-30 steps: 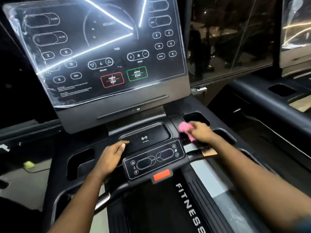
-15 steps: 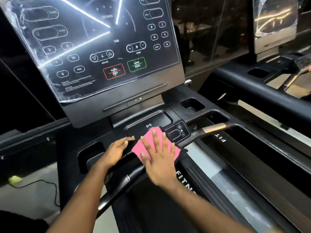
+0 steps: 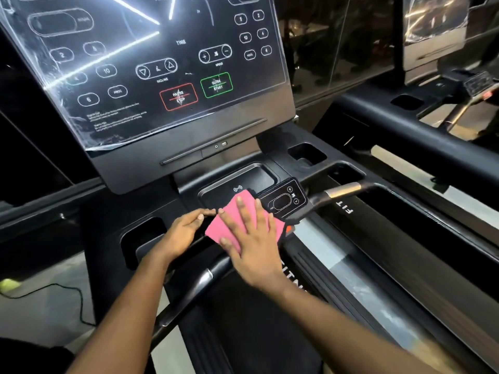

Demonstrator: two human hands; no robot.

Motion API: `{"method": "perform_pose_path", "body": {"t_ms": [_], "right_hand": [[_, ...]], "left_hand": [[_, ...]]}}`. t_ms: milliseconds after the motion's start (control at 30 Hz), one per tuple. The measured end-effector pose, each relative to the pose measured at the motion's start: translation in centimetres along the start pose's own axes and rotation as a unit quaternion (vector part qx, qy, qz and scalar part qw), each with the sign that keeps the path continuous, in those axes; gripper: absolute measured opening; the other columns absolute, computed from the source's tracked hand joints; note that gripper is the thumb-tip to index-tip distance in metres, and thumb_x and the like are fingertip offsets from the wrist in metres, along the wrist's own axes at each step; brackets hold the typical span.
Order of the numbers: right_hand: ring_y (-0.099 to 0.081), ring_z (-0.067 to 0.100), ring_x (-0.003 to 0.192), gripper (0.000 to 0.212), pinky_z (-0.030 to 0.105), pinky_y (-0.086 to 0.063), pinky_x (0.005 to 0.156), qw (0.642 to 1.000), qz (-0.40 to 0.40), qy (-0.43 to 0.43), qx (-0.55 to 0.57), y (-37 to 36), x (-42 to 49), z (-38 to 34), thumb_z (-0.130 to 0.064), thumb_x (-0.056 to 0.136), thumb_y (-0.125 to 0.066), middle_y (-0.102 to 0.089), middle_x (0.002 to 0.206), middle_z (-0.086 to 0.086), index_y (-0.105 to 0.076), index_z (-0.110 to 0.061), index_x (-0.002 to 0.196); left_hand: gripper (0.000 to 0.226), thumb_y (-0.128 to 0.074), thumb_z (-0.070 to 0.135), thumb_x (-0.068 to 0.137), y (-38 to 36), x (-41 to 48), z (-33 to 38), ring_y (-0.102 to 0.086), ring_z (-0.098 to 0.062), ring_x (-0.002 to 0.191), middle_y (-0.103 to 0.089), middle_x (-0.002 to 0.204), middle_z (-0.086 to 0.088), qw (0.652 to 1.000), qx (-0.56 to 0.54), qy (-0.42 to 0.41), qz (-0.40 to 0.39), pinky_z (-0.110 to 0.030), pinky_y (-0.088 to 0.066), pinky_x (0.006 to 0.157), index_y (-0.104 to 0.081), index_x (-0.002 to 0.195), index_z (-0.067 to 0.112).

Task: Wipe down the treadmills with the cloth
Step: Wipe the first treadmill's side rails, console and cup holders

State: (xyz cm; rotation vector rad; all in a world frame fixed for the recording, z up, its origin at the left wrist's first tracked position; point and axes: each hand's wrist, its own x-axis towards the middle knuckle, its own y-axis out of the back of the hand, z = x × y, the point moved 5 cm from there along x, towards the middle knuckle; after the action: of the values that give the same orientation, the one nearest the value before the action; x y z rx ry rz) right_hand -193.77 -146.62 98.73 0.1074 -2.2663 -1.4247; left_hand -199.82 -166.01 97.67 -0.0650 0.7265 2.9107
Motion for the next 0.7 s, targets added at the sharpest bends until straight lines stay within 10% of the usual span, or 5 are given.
{"method": "perform_pose_path", "body": {"t_ms": [300, 433, 533, 600, 700], "right_hand": [[-0.013, 0.042, 0.154, 0.055, 0.056, -0.025, 0.121, 0.953, 0.120, -0.275, 0.033, 1.7, 3.4, 9.5, -0.041, 0.108, -0.028, -0.010, 0.170, 0.014, -0.027, -0.024, 0.161], [-0.020, 0.034, 0.154, 0.062, 0.051, -0.050, 0.102, 0.978, 0.083, -0.191, -0.005, -0.3, -2.7, 2.3, -0.018, 0.103, -0.047, -0.012, 0.170, 0.006, -0.025, -0.027, 0.160], [-0.059, 0.020, 0.130, 0.038, 0.034, -0.058, 0.086, 0.977, 0.104, -0.150, 0.113, 1.6, -5.7, 0.6, -0.022, 0.101, -0.049, -0.060, 0.142, -0.009, -0.055, -0.034, 0.137], [-0.067, 0.006, 0.091, 0.019, 0.026, -0.051, 0.081, 0.904, 0.143, -0.191, 0.355, 3.8, -5.3, 1.0, -0.030, 0.103, -0.048, -0.069, 0.097, -0.019, -0.063, -0.028, 0.114], [-0.057, 0.015, 0.095, 0.012, 0.037, -0.046, 0.091, 0.747, 0.143, -0.227, 0.608, 6.1, -2.9, 1.7, -0.023, 0.102, -0.053, -0.062, 0.099, -0.002, -0.059, -0.017, 0.110]], "left_hand": [[0.032, -0.044, 0.017, 0.108, -0.9, -1.0, 0.7, -0.045, 0.003, 0.131, -0.062, 0.129, 0.020, 1.000, 0.005, 0.021, -0.003, -0.015, -0.025, 0.113, -0.069, 0.116, 0.035], [0.035, -0.045, 0.017, 0.107, -0.1, -0.2, 1.9, -0.057, -0.009, 0.125, -0.068, 0.124, 0.009, 0.999, 0.038, 0.017, 0.008, -0.034, -0.034, 0.118, -0.070, 0.105, 0.041], [0.037, -0.048, 0.026, 0.100, 0.2, 0.0, 4.3, -0.065, -0.011, 0.115, -0.072, 0.114, 0.010, 0.999, -0.011, -0.027, 0.040, -0.042, -0.042, 0.114, -0.071, 0.101, 0.055], [0.042, -0.048, 0.022, 0.091, -0.3, -0.8, 7.5, -0.065, -0.011, 0.117, -0.073, 0.117, 0.008, 0.994, -0.052, -0.084, 0.037, -0.038, -0.043, 0.113, -0.071, 0.107, 0.054], [0.049, -0.051, 0.011, 0.081, -2.3, -2.2, 11.8, -0.060, -0.010, 0.123, -0.069, 0.126, 0.001, 0.988, -0.066, -0.124, -0.072, -0.027, -0.044, 0.108, -0.068, 0.124, 0.025]]}}
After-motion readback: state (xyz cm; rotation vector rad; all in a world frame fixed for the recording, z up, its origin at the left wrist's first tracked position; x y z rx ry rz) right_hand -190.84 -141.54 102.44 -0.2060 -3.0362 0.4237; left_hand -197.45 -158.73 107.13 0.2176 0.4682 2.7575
